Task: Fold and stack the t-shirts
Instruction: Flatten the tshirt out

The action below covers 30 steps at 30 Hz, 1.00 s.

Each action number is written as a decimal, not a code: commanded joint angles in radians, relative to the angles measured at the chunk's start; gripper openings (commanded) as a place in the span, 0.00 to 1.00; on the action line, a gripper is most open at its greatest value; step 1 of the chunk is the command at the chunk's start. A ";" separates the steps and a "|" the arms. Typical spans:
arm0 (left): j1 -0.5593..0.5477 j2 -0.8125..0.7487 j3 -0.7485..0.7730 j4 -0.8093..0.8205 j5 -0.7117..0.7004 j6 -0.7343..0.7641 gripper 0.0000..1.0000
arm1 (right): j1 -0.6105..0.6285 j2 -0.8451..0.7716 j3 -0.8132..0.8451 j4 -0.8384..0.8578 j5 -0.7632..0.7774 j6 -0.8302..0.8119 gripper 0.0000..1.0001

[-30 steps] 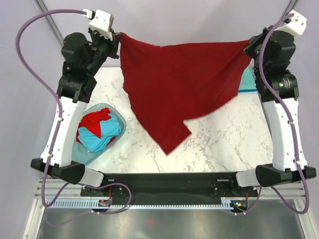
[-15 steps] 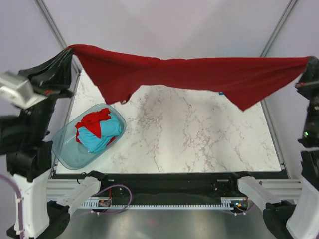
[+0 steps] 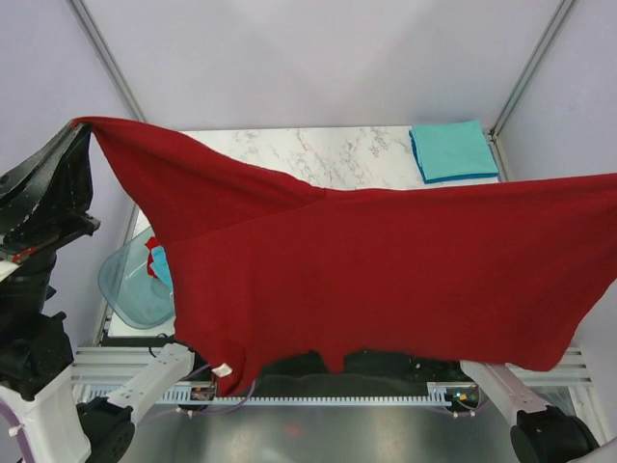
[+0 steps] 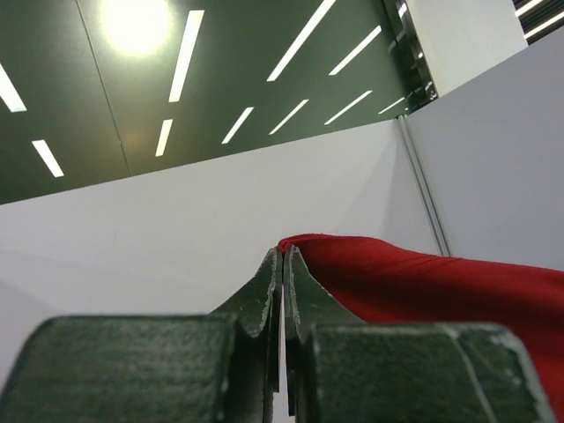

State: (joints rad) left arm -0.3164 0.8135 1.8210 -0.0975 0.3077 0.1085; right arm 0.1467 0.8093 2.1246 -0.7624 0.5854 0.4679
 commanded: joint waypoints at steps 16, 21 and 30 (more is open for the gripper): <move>0.023 0.654 -0.161 0.187 -0.001 0.316 0.02 | -0.015 0.418 -0.693 0.658 0.070 -0.189 0.00; 0.063 0.824 -0.267 0.278 0.067 0.306 0.02 | -0.070 0.591 -0.872 0.871 -0.027 -0.143 0.00; 0.086 1.165 -0.129 0.334 0.108 0.307 0.02 | -0.144 0.971 -0.827 1.103 -0.355 -0.091 0.00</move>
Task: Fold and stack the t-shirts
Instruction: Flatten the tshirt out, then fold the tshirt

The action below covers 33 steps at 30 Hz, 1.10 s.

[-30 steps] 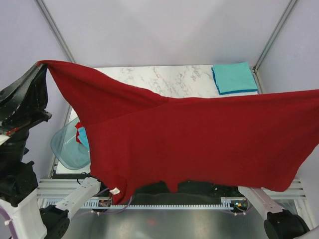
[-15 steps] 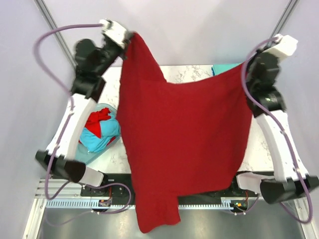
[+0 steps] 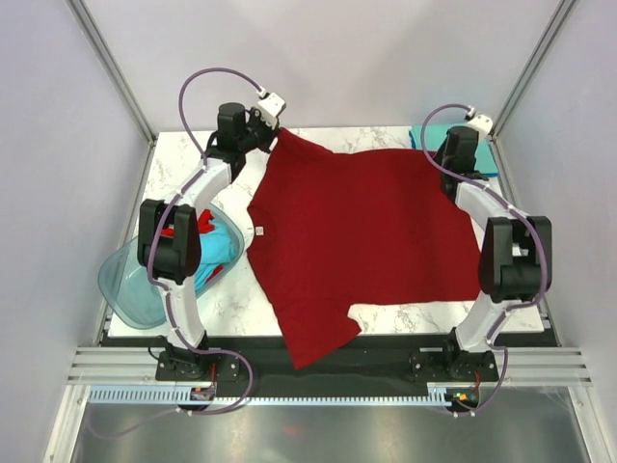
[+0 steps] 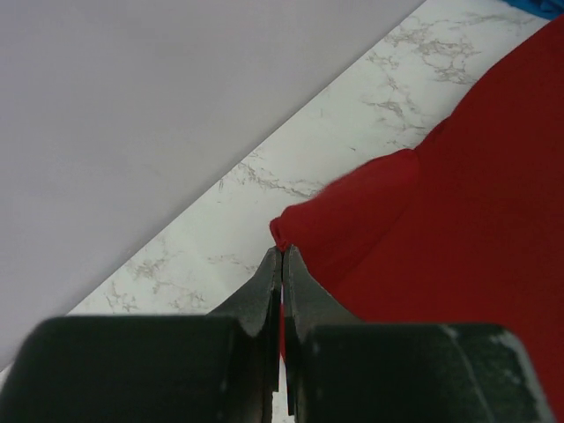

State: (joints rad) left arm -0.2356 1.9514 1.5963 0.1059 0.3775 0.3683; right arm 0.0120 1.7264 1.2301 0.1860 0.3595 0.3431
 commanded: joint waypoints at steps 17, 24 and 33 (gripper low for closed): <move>0.012 -0.014 -0.048 0.132 0.055 0.020 0.02 | -0.149 0.306 0.227 0.132 -0.310 0.068 0.00; 0.012 -0.092 -0.156 0.130 0.038 0.040 0.02 | -0.156 0.303 0.192 0.165 -0.265 0.091 0.00; 0.012 -0.224 -0.295 0.121 -0.005 0.069 0.02 | -0.173 0.262 0.169 0.095 -0.231 0.079 0.00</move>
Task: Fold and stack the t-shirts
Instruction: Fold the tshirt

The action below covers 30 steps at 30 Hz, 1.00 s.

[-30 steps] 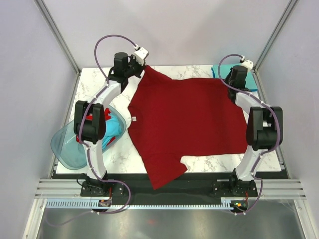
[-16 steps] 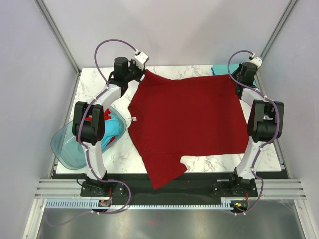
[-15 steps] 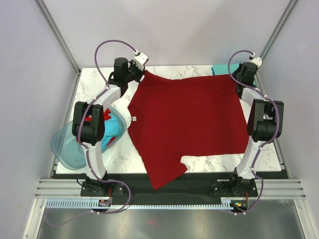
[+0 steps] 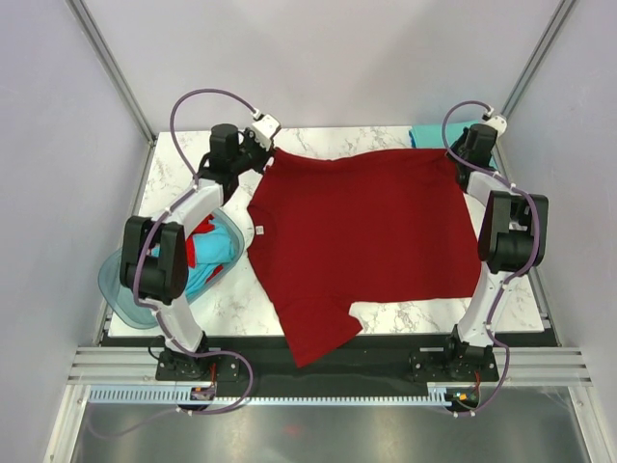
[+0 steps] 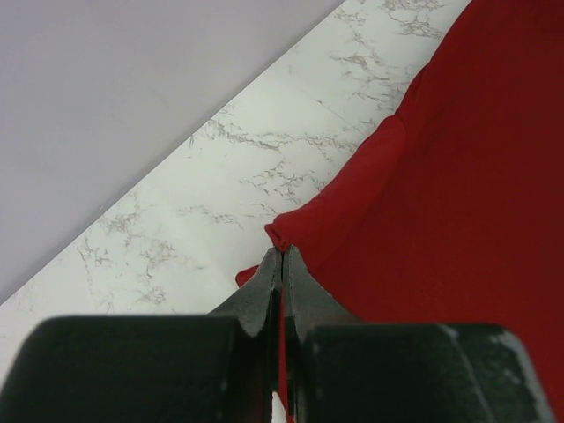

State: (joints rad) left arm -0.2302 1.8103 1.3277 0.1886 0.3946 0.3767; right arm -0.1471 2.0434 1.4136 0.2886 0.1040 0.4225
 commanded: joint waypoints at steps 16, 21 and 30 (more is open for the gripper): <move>0.002 -0.267 -0.216 -0.168 0.056 0.070 0.02 | -0.031 -0.108 -0.081 -0.141 0.066 -0.011 0.00; -0.015 -0.325 -0.268 -0.219 0.047 0.061 0.02 | -0.034 -0.111 -0.099 -0.184 0.056 0.006 0.00; -0.050 -0.379 -0.269 -0.365 0.004 0.036 0.02 | -0.034 -0.132 -0.070 -0.271 -0.021 -0.028 0.00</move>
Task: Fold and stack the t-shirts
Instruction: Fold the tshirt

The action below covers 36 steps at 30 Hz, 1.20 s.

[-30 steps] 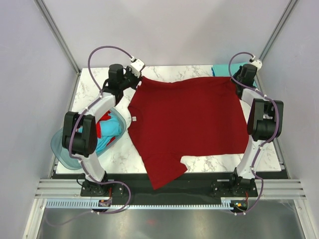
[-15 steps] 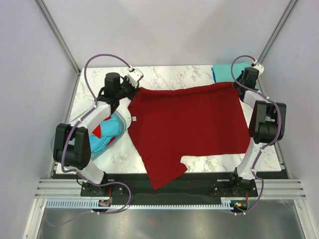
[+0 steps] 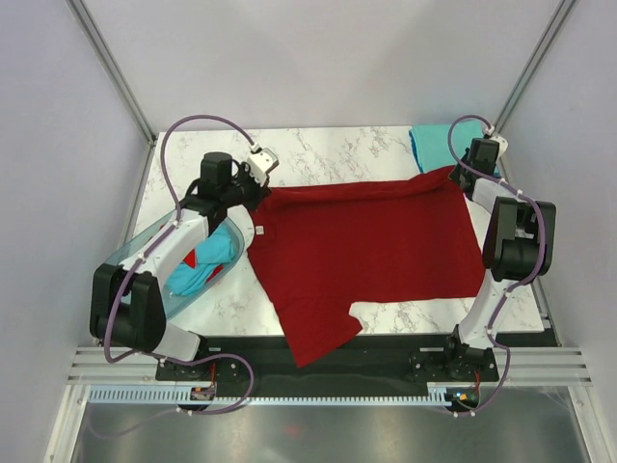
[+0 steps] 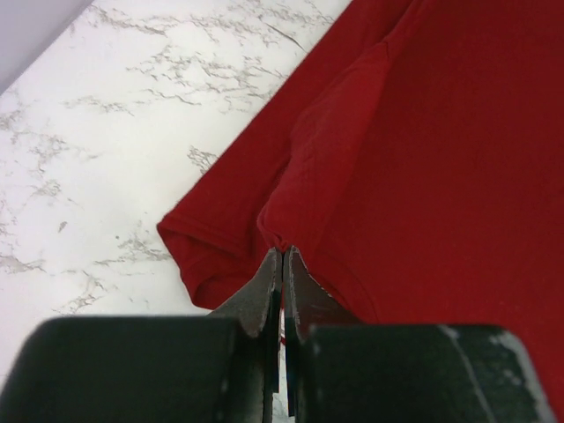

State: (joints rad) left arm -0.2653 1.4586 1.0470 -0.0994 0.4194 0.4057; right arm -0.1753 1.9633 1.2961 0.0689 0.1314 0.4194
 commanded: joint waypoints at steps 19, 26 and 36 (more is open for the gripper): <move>-0.071 0.031 -0.002 -0.263 -0.105 0.059 0.02 | -0.007 -0.040 0.022 -0.210 0.083 -0.070 0.00; -0.072 -0.001 -0.013 -0.309 -0.100 0.048 0.02 | -0.007 -0.058 0.032 -0.239 0.125 -0.073 0.00; -0.083 0.023 0.007 -0.345 -0.067 0.024 0.02 | -0.015 -0.147 0.020 -0.368 0.028 -0.087 0.40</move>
State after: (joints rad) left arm -0.3428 1.4948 1.0401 -0.4236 0.3233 0.4259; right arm -0.1787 1.8988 1.3151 -0.2424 0.1963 0.3412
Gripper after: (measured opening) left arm 0.029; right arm 0.310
